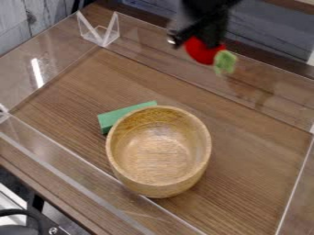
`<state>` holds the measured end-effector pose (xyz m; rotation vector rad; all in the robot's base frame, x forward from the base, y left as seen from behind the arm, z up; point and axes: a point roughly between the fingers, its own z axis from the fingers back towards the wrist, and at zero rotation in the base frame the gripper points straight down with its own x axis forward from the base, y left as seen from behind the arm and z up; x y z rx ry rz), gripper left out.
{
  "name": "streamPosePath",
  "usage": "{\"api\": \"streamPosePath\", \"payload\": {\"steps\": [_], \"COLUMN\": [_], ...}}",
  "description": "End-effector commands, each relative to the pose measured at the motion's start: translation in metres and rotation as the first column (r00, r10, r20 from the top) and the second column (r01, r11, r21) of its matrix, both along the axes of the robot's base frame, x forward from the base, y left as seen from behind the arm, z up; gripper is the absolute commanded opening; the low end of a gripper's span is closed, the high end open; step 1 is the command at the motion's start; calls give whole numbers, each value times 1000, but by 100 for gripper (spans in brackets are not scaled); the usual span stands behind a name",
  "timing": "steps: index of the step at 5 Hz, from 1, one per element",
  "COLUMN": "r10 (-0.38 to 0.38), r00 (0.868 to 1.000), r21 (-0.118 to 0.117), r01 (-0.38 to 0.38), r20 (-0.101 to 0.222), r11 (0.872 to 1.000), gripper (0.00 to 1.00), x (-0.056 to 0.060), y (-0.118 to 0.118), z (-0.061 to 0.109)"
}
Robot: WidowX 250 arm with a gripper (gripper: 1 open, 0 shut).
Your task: Move the red object to the left side of the table
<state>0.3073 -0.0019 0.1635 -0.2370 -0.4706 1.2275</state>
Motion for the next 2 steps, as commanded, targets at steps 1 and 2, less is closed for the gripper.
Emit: {"api": "streamPosePath", "payload": {"steps": [1,2], "r10": [0,-8], "r00": [999,999], "r21": [9,29], "r01": [-1,7], "r20": [41,46], "r11": [1000,1000], "gripper": [0,0], "x": [-16,-30], "y": [19,34], "z": [6,1]}}
